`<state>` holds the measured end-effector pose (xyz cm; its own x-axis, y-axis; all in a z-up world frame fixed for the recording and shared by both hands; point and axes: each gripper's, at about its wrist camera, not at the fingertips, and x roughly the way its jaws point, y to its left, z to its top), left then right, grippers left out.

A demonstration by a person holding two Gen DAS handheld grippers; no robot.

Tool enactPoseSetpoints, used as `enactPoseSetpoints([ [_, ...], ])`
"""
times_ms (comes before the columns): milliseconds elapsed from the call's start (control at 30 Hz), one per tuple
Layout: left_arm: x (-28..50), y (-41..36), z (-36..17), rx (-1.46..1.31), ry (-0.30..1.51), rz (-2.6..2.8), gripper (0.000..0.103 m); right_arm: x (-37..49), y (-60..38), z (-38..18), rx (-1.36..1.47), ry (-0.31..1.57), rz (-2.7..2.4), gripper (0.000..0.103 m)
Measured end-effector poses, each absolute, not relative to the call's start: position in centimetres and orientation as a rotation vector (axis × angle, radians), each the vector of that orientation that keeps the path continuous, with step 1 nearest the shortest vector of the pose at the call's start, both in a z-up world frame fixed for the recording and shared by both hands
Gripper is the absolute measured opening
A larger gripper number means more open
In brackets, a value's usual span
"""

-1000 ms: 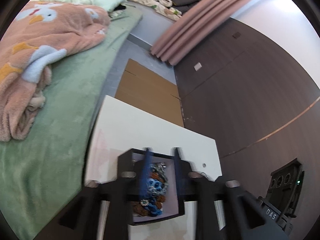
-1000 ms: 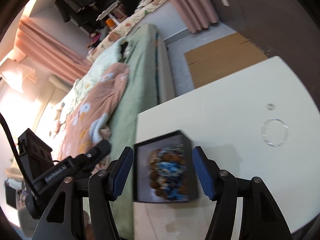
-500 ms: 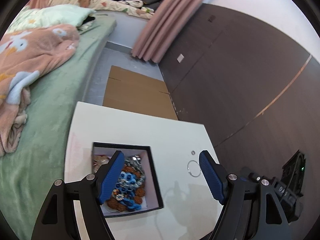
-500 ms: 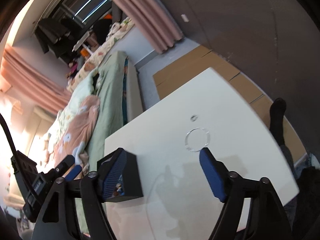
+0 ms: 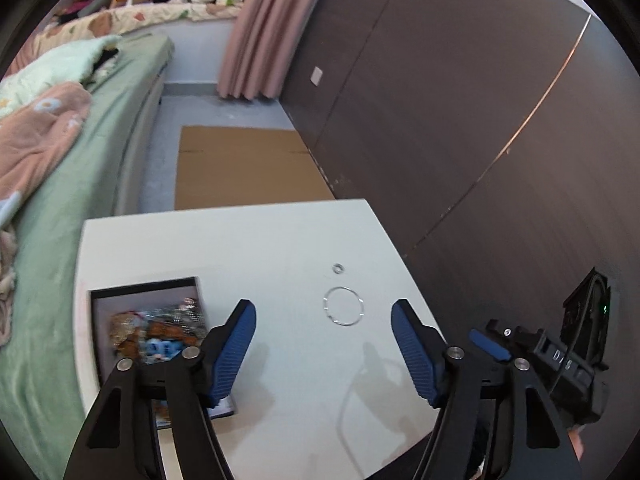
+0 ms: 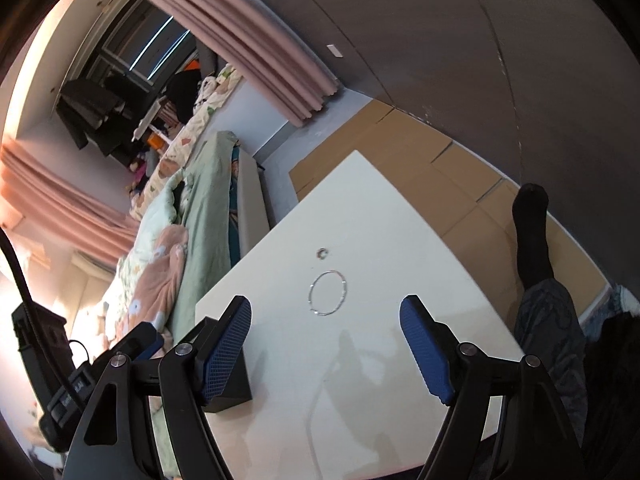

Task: Organize jewelry
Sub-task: 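Grasp the large silver hoop with the left tool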

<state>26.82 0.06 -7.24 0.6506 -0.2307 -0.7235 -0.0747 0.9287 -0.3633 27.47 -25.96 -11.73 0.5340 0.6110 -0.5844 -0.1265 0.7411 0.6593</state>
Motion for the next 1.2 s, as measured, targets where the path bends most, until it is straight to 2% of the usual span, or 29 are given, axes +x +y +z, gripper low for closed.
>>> enactPoseSetpoints([
  [133,28.6,-1.4,-8.8,-0.381,0.930,-0.075,0.054,27.9,-26.7,-13.1,0.641,0.904,0.480,0.077],
  [200,29.2,-2.0,-9.5,-0.385,0.962,-0.070,0.043,28.4,-26.8,-13.6,0.647,0.902,0.485,0.077],
  [267,29.9,-2.7,-10.6,-0.392,0.998,-0.063,0.038,29.0,-26.8,-13.8,0.639,0.899,0.490,0.077],
  [467,32.0,-4.6,-13.0,-0.400,1.060,-0.011,0.035,30.8,-27.9,-12.9,0.621,0.832,0.514,0.077],
  [600,33.2,-6.0,-14.4,-0.353,1.099,0.024,0.028,30.4,-28.9,-13.7,0.610,0.797,0.523,0.077],
  [867,34.8,-8.1,-16.6,-0.255,1.149,0.113,0.027,30.9,-31.2,-17.2,0.677,0.824,0.518,0.077],
  [1067,35.1,-9.3,-17.4,-0.170,1.149,0.175,0.026,30.8,-32.6,-17.8,0.718,0.812,0.503,0.077],
  [1200,35.0,-9.7,-18.1,-0.147,1.163,0.203,0.018,30.6,-33.1,-18.1,0.729,0.814,0.501,0.077],
])
